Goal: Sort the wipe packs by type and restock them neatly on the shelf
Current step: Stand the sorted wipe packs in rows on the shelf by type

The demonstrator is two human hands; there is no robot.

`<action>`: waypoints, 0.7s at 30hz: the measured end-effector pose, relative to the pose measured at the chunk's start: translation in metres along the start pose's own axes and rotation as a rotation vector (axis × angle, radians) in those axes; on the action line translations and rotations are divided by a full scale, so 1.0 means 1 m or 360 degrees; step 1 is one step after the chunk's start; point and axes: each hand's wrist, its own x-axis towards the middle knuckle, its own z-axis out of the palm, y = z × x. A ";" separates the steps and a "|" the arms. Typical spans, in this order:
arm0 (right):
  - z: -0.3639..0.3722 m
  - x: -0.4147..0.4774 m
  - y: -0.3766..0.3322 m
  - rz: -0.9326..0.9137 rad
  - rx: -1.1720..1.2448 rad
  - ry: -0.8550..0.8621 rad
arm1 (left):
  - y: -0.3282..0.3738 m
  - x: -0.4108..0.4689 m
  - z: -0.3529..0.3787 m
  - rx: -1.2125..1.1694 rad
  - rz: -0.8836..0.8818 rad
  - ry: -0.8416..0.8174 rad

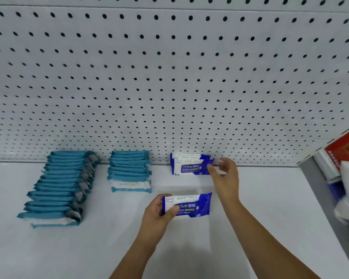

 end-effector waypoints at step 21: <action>0.022 0.007 0.009 -0.0117 -0.0230 -0.0061 | 0.016 0.107 0.056 0.0246 0.0370 0.0625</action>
